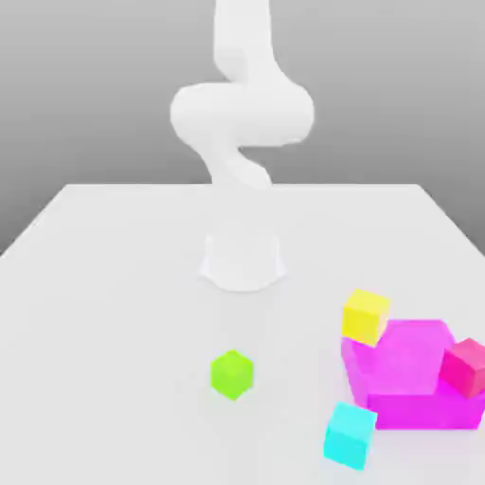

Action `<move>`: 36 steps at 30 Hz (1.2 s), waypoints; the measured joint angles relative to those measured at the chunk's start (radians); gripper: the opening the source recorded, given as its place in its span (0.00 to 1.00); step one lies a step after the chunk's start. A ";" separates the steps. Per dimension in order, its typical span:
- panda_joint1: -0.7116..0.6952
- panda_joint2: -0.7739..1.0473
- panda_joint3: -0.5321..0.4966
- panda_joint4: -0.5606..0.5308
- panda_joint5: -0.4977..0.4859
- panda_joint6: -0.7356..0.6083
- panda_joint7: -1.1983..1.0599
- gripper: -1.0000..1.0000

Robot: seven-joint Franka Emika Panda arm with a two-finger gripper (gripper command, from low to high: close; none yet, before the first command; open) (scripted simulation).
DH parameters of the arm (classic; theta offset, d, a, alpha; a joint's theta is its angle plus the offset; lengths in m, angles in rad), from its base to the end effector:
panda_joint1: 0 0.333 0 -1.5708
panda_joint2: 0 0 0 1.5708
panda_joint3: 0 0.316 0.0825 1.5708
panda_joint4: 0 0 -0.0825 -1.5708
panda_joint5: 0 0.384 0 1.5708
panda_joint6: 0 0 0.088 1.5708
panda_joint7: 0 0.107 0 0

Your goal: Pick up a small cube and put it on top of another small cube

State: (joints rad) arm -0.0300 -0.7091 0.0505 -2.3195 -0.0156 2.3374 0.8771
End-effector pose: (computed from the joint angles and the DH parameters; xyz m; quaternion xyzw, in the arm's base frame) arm 0.3808 0.0141 0.6719 -0.8515 0.3852 -0.3306 0.1318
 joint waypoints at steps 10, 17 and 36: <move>-0.091 0.368 0.185 -0.079 -0.097 0.150 0.336 0.50; -0.096 0.624 0.257 -0.132 -0.181 0.251 0.579 0.50; 0.066 1.109 0.165 -0.166 -0.291 0.532 0.900 0.00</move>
State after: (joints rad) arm 0.0363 0.3995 0.2153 -2.4858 -0.3063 2.8693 1.7773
